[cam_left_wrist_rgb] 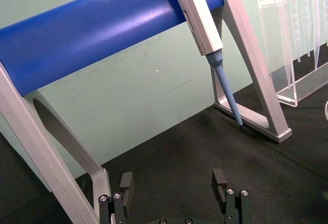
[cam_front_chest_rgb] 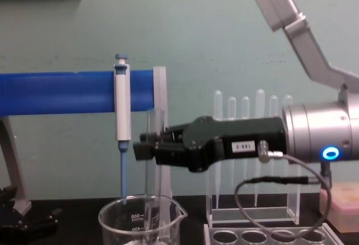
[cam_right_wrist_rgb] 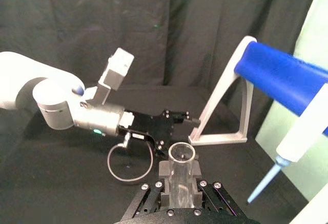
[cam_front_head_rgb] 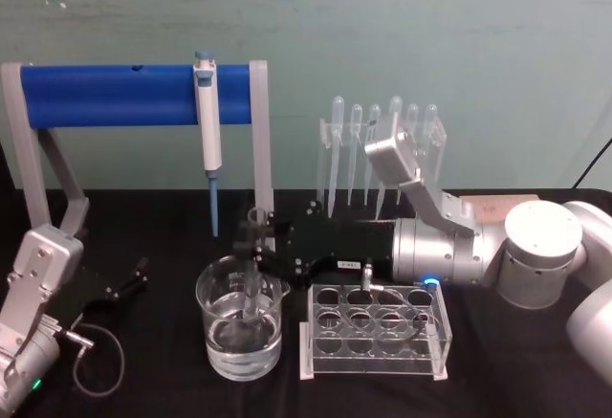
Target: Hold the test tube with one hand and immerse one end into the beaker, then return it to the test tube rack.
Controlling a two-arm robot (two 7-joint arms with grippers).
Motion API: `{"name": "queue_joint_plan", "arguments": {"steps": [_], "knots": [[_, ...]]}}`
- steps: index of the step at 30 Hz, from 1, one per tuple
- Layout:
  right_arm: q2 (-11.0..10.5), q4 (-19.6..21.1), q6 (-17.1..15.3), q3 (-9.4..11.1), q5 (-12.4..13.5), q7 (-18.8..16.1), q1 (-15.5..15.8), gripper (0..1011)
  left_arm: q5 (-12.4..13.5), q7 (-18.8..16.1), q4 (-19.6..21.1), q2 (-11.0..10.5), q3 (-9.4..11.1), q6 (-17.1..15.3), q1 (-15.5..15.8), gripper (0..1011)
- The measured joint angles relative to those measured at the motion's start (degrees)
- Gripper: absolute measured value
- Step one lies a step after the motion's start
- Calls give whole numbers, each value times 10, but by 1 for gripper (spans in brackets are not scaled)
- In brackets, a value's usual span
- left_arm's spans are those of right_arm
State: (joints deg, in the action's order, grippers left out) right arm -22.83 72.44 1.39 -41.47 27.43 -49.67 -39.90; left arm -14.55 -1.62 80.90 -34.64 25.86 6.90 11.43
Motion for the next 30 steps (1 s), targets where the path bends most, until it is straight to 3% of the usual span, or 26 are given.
{"name": "queue_joint_plan", "arguments": {"steps": [19, 30], "knots": [[-25, 60, -36, 5, 28, -1, -31, 225, 0, 0, 0, 0, 0, 0, 0, 1000], [-54, 99, -51, 14, 56, 4, -34, 225, 0, 0, 0, 0, 0, 0, 0, 1000]]}}
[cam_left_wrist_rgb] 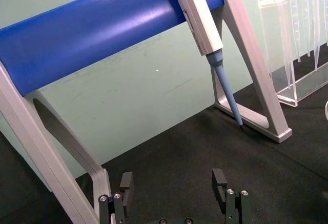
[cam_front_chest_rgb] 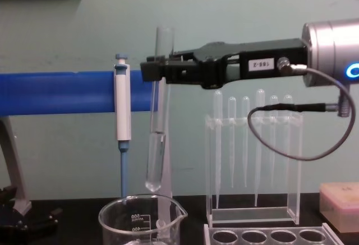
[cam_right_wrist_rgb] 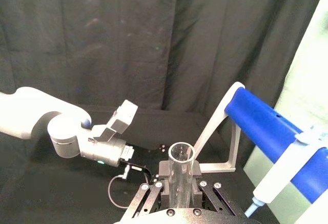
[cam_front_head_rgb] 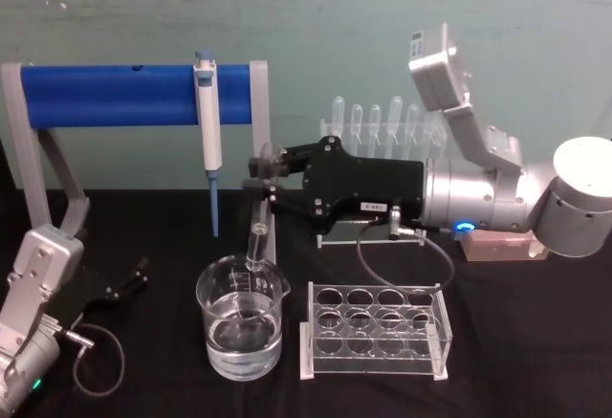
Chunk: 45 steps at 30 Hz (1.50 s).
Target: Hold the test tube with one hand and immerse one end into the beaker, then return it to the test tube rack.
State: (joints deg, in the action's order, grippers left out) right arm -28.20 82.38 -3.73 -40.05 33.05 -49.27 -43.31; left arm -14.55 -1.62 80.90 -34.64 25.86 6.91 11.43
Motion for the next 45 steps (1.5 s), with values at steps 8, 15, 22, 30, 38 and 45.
{"name": "queue_joint_plan", "arguments": {"steps": [8, 15, 22, 30, 38, 45], "knots": [[-26, 30, -8, 7, 14, 9, 3, 225, 0, 0, 0, 0, 0, 0, 0, 1000], [-53, 60, -15, 14, 23, 19, 17, 225, 0, 0, 0, 0, 0, 0, 0, 1000], [-98, 106, -22, 29, 32, 35, 51, 225, 0, 0, 0, 0, 0, 0, 0, 1000], [-156, 150, -16, 61, 46, 61, 114, 225, 0, 0, 0, 0, 0, 0, 0, 1000], [-176, 150, 0, 88, 51, 79, 162, 225, 0, 0, 0, 0, 0, 0, 0, 1000], [-168, 134, 5, 93, 46, 79, 173, 225, 0, 0, 0, 0, 0, 0, 0, 1000]]}}
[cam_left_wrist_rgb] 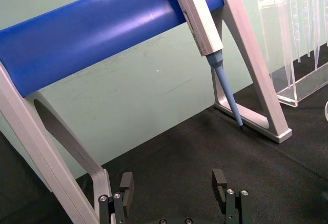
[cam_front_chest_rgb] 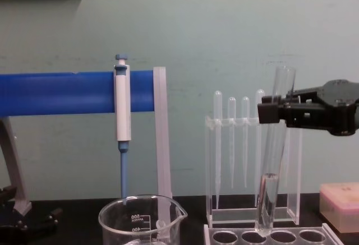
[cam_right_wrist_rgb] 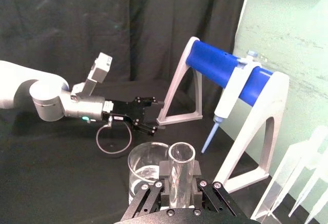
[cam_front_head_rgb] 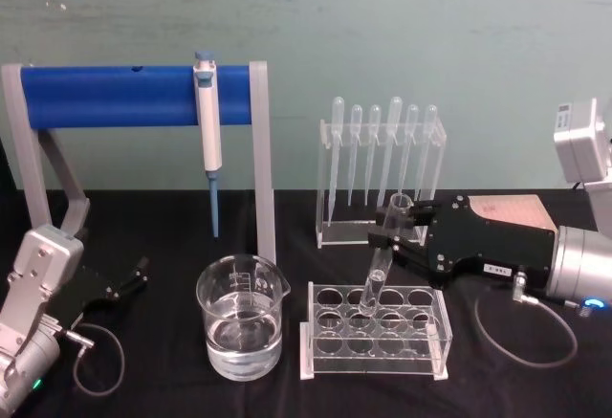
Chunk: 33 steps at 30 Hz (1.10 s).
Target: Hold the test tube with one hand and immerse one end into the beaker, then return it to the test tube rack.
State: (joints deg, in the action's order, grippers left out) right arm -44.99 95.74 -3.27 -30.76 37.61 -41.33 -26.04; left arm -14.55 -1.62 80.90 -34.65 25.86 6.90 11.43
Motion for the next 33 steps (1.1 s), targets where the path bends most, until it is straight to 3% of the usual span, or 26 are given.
{"name": "queue_joint_plan", "arguments": {"steps": [33], "knots": [[50, -70, 9, -14, -53, -10, 4, 225, 0, 0, 0, 0, 0, 0, 0, 1000]]}}
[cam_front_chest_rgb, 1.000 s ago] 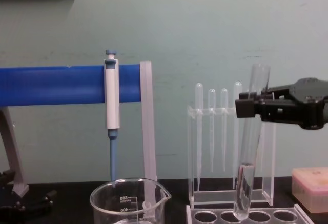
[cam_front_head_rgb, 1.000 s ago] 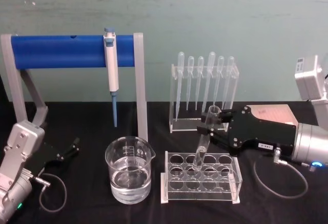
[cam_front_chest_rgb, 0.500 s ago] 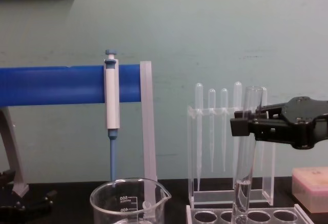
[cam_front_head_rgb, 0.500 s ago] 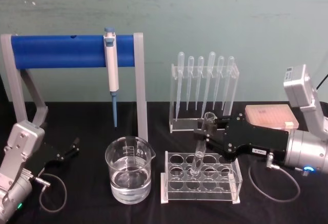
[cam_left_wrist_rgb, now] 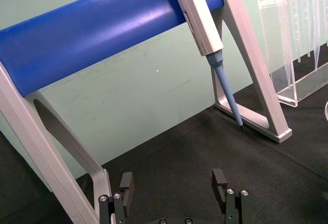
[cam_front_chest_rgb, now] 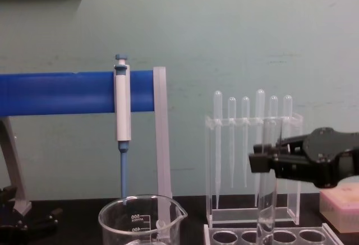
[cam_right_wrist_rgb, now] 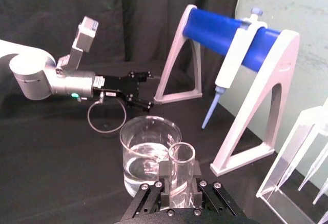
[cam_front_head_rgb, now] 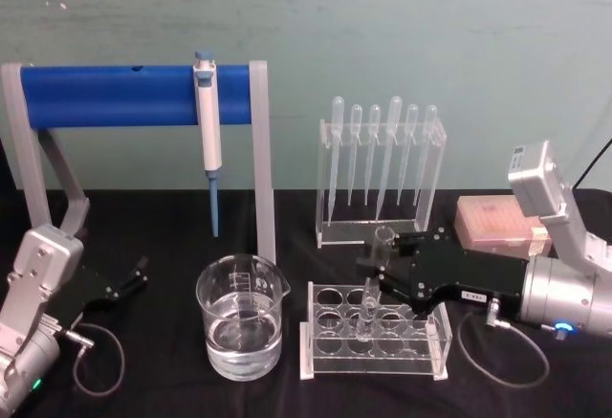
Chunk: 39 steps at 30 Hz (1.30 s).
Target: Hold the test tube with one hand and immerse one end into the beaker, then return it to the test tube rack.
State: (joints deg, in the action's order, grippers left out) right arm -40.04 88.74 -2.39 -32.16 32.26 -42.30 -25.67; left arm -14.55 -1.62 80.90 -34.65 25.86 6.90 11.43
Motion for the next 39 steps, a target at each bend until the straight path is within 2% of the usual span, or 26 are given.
{"name": "queue_joint_plan", "arguments": {"steps": [16, 39], "knots": [[20, -30, 9, -5, -13, -2, 7, 225, 0, 0, 0, 0, 0, 0, 0, 1000], [26, -36, 11, -5, -23, -1, 9, 238, 0, 0, 0, 0, 0, 0, 0, 1000]]}}
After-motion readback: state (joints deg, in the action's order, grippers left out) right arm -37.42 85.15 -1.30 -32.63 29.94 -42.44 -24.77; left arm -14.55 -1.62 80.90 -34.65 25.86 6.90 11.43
